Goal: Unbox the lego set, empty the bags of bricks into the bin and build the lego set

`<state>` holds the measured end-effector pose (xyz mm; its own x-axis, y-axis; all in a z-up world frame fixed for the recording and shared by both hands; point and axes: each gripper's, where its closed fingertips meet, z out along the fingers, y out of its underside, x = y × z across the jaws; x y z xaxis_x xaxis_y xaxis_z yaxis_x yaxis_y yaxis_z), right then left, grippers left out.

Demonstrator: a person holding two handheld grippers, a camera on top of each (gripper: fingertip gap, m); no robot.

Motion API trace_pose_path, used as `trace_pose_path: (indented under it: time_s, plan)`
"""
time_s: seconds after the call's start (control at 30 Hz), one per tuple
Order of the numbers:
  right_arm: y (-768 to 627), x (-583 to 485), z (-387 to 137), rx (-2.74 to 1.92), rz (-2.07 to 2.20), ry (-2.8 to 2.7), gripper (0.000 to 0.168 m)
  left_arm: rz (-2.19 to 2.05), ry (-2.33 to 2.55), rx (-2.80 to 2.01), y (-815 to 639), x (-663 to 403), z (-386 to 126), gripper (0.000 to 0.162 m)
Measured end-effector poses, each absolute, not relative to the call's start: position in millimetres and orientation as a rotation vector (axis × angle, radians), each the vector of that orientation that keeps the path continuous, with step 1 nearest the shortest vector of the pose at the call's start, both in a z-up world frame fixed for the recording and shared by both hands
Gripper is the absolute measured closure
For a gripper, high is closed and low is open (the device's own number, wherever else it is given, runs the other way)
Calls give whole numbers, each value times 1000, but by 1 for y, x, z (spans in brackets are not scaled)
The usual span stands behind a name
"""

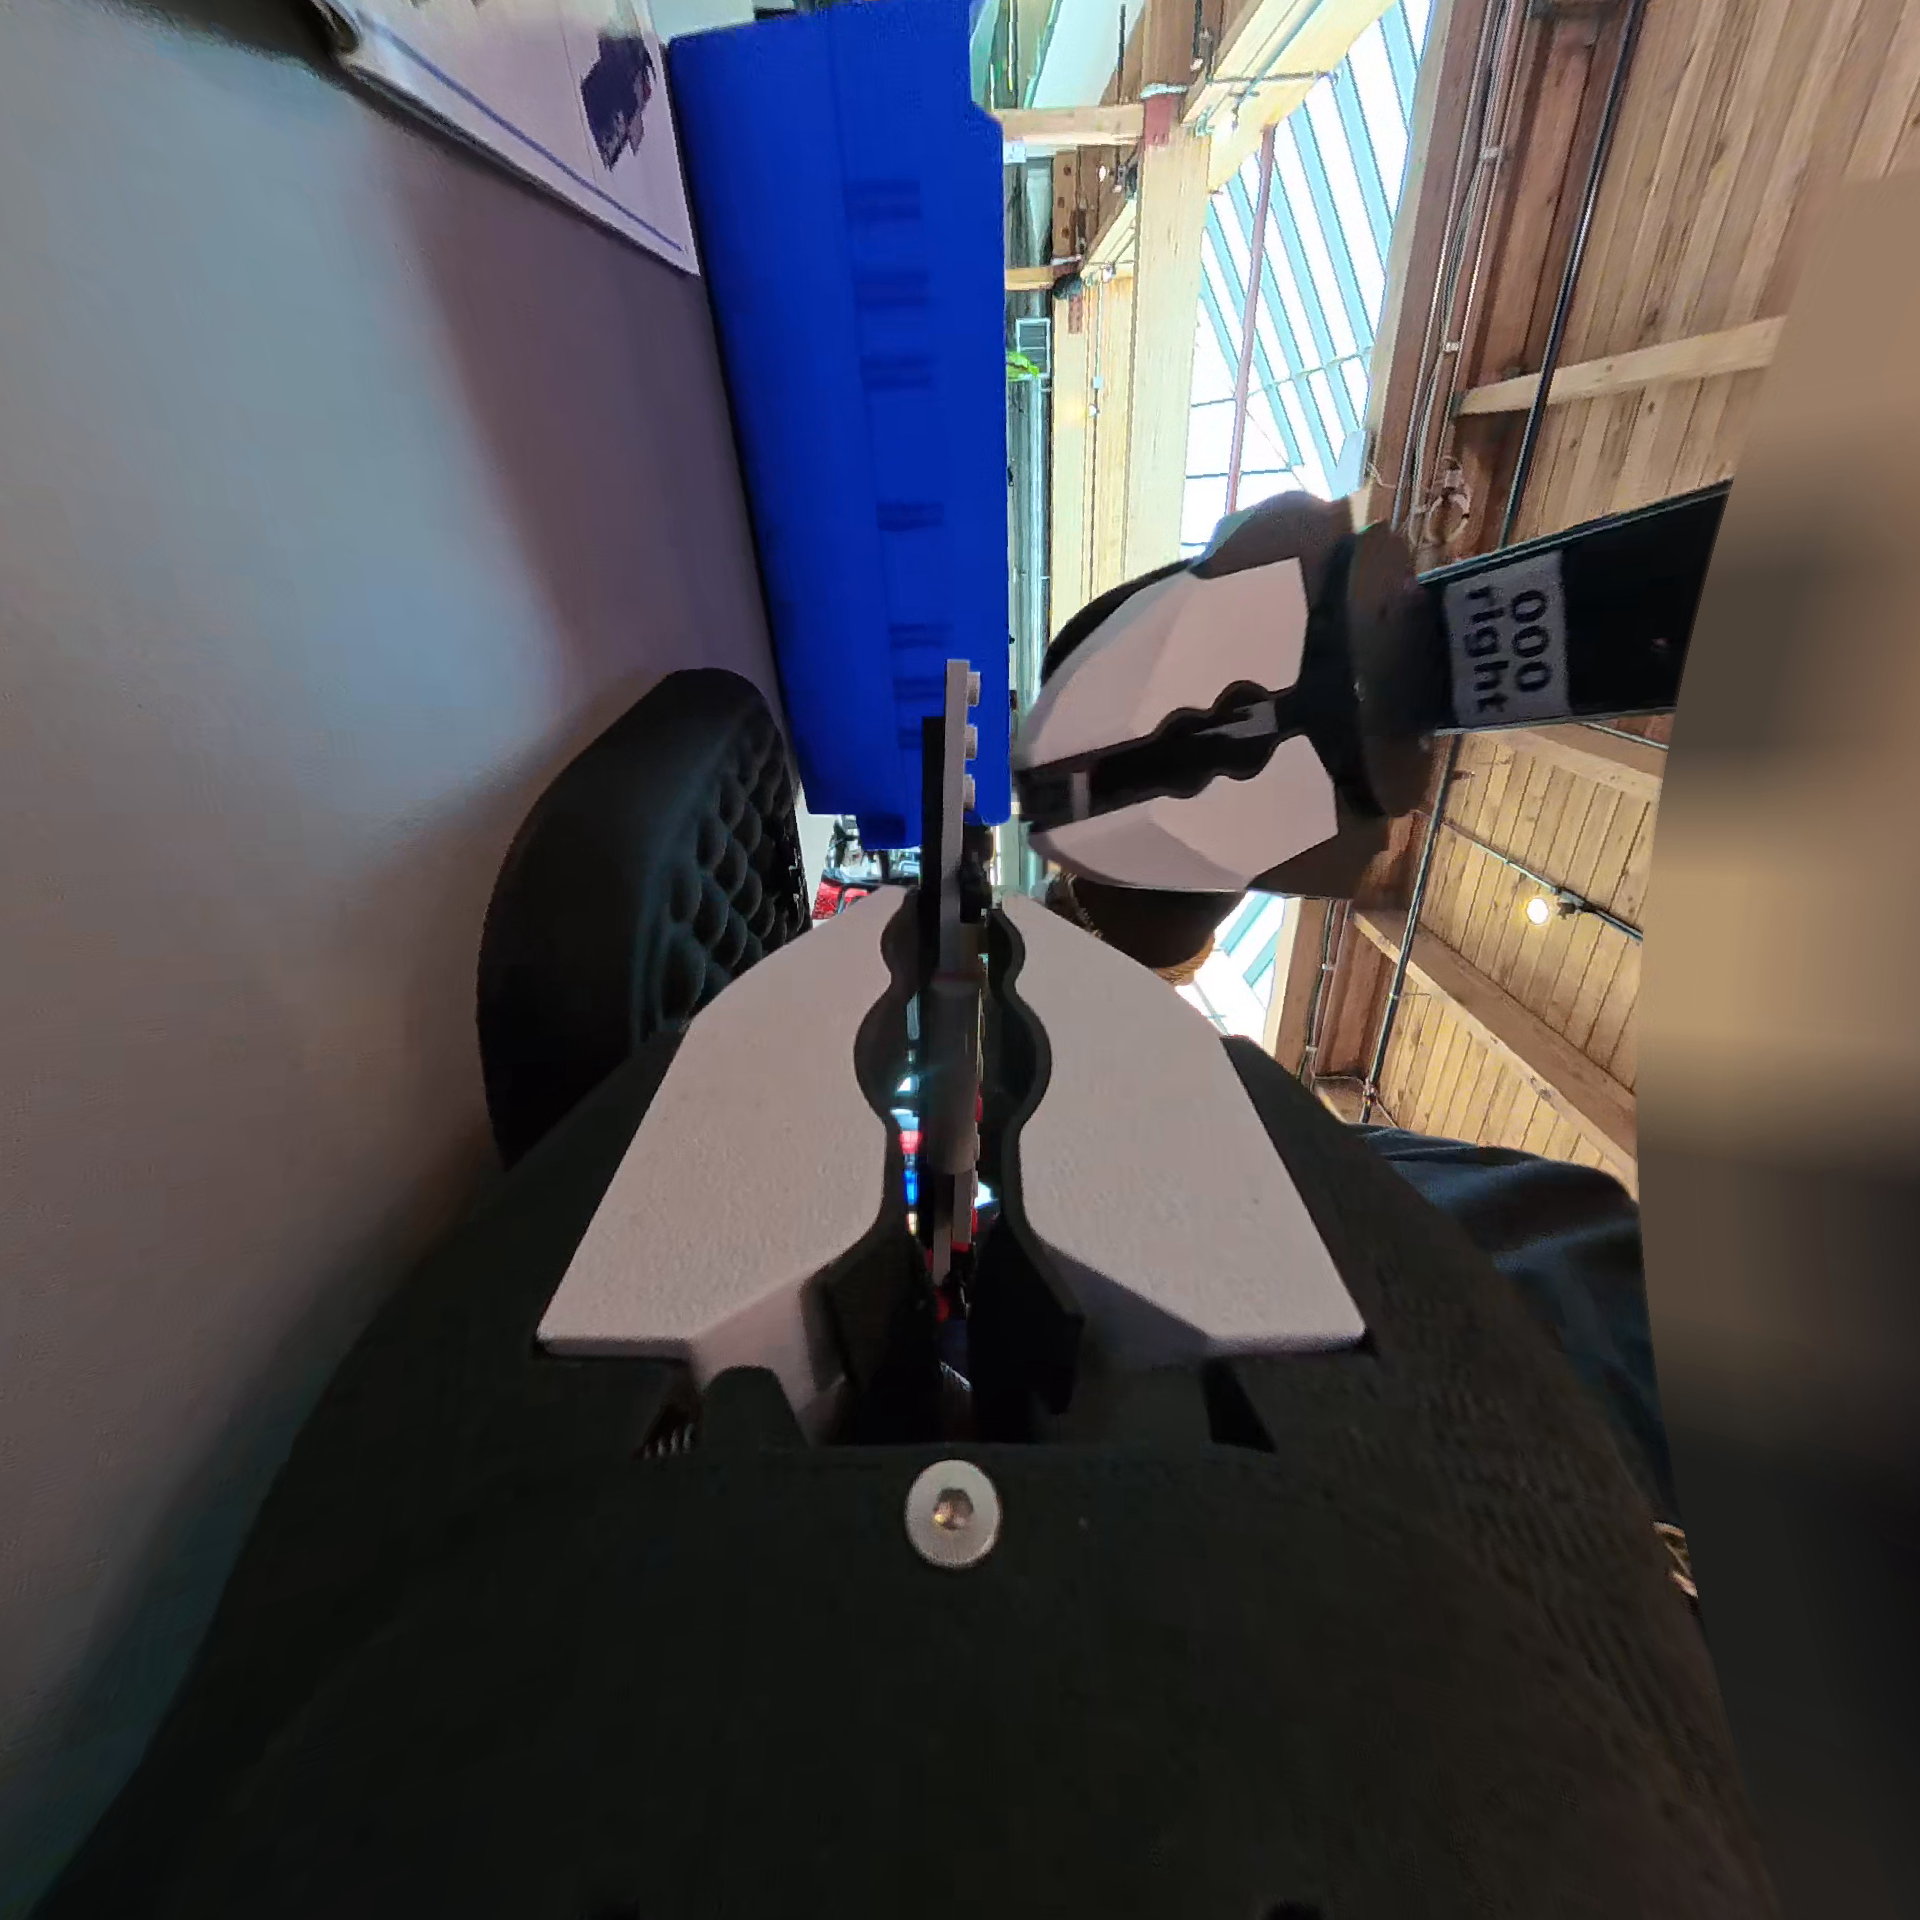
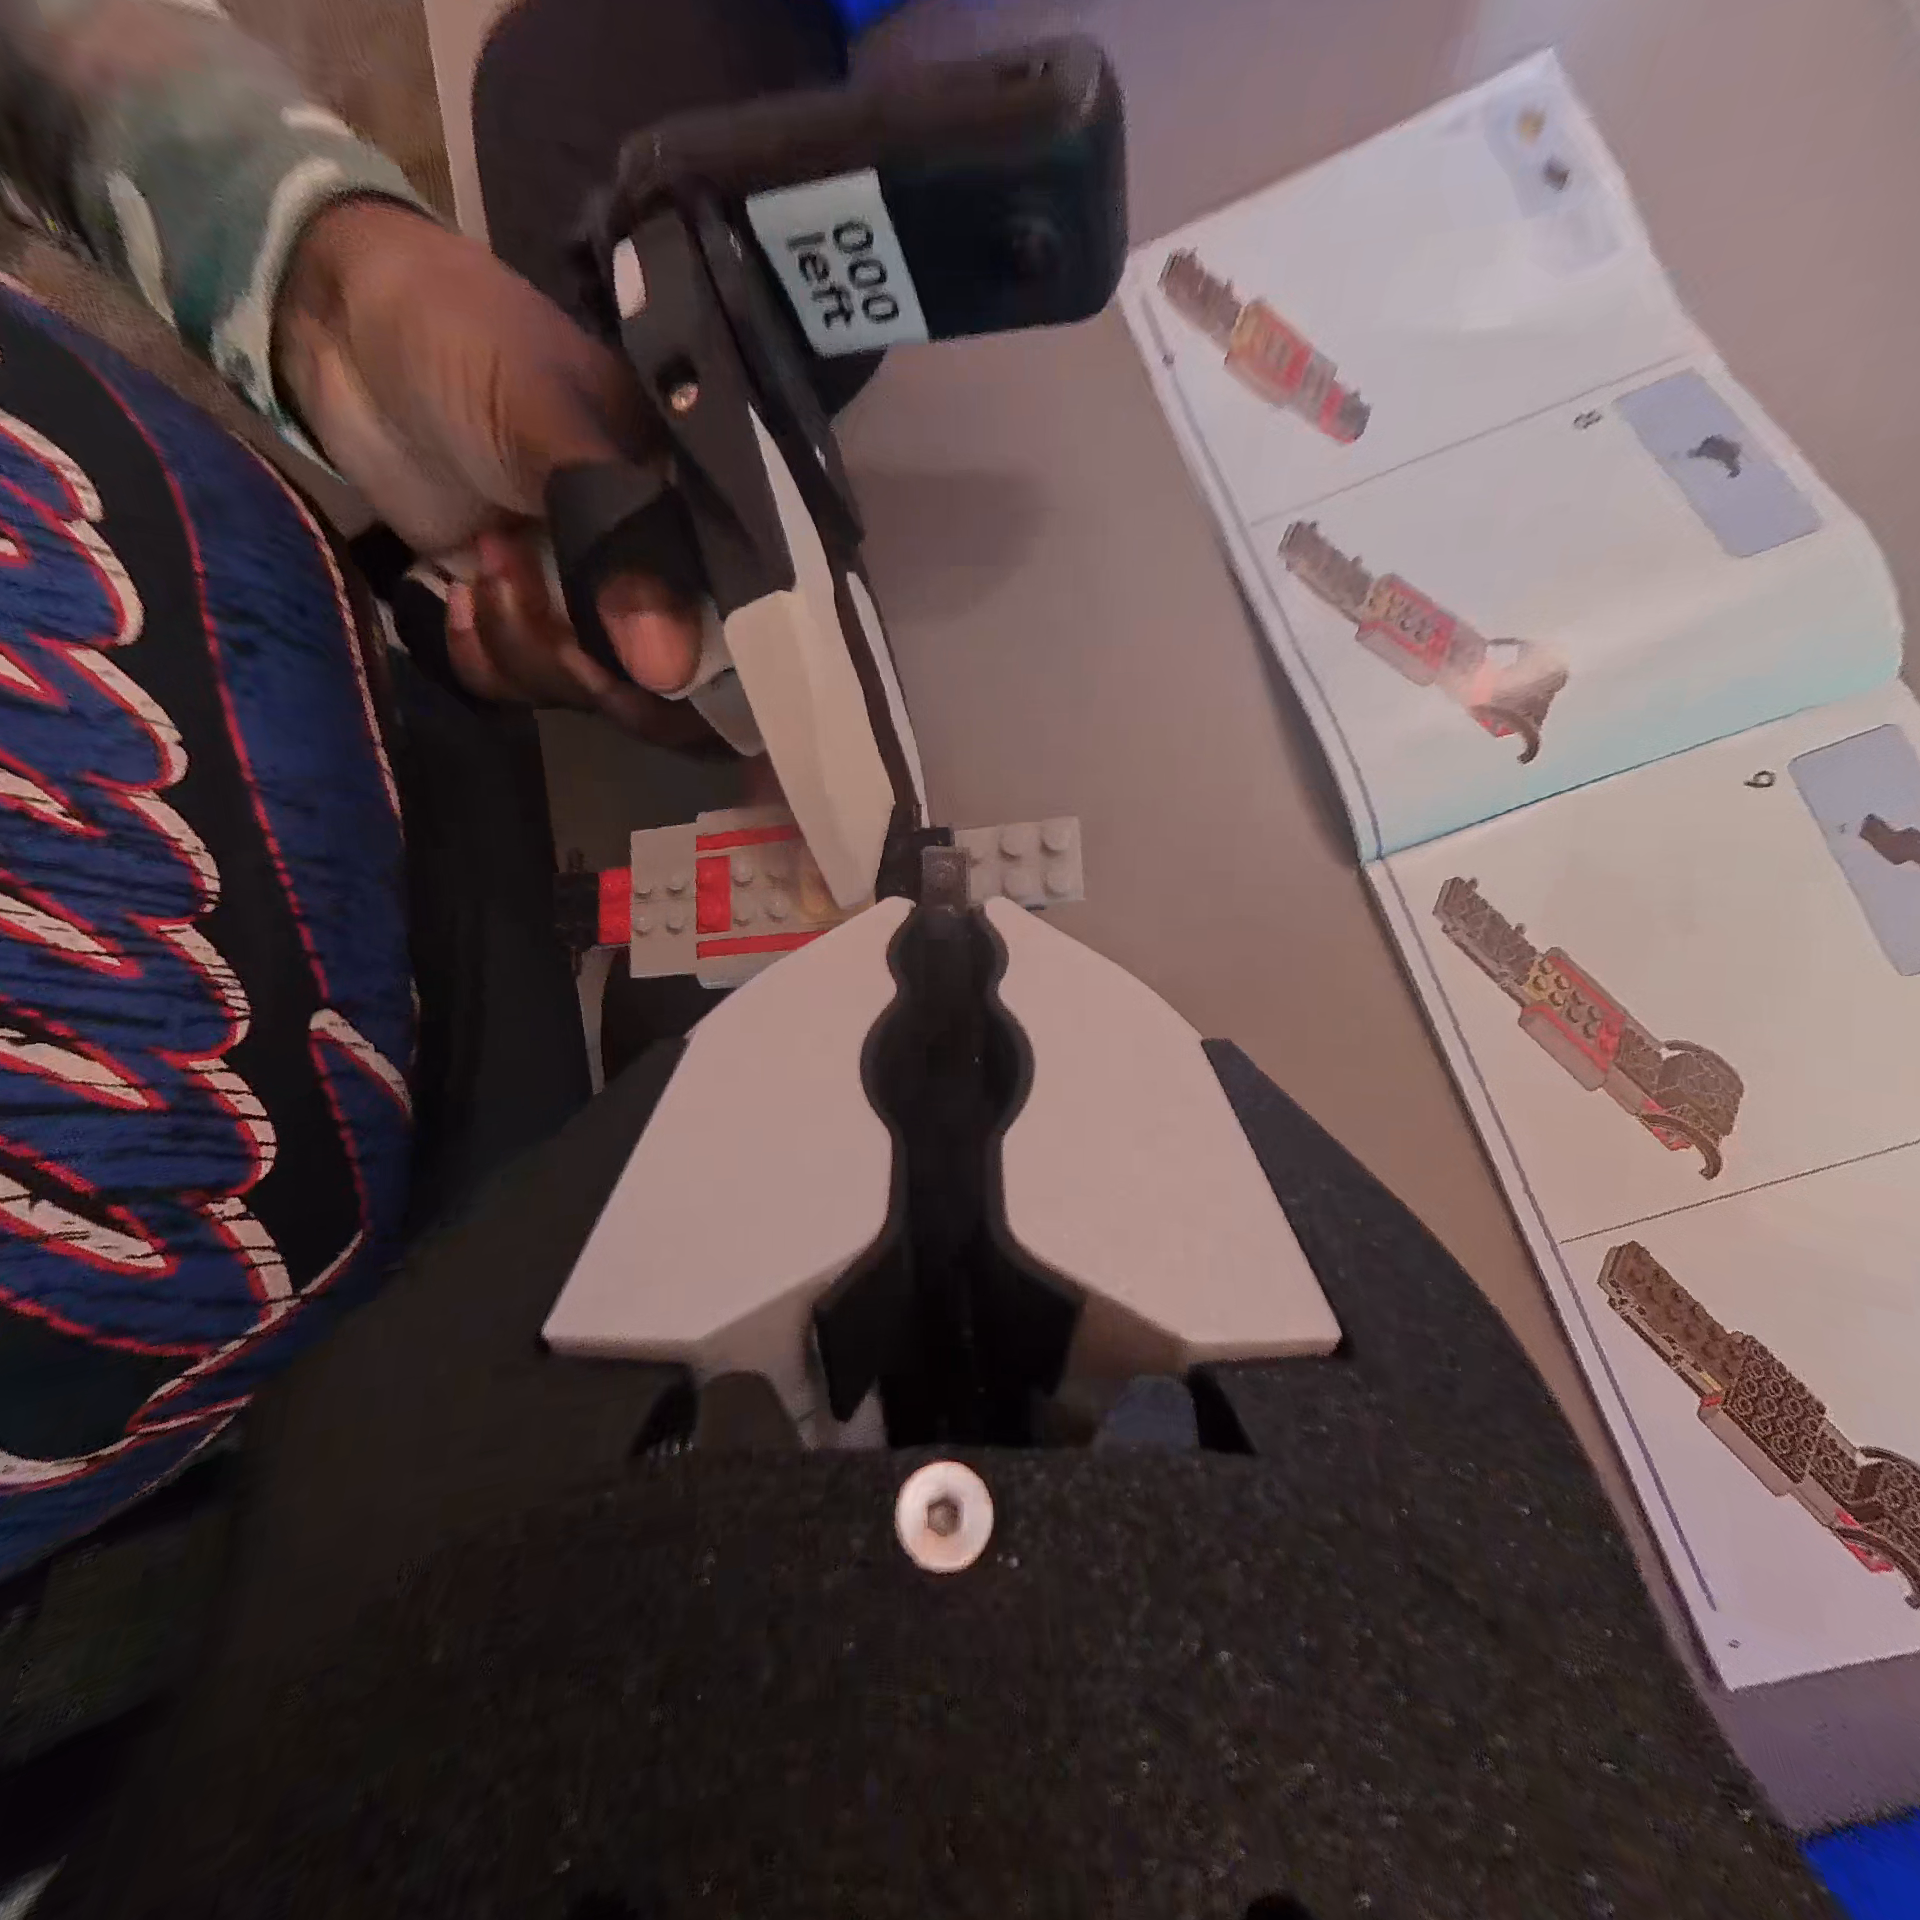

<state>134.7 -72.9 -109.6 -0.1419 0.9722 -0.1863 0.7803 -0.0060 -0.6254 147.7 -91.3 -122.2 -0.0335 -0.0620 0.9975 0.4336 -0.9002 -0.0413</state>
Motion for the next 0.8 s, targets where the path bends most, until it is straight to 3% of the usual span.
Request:
trace_pose_path:
  time_s: [0.8]
  plan:
    - [-76,142,-122,-1926,688,-2194,160,-2042,-344,-1908,-96,157,-126,150]
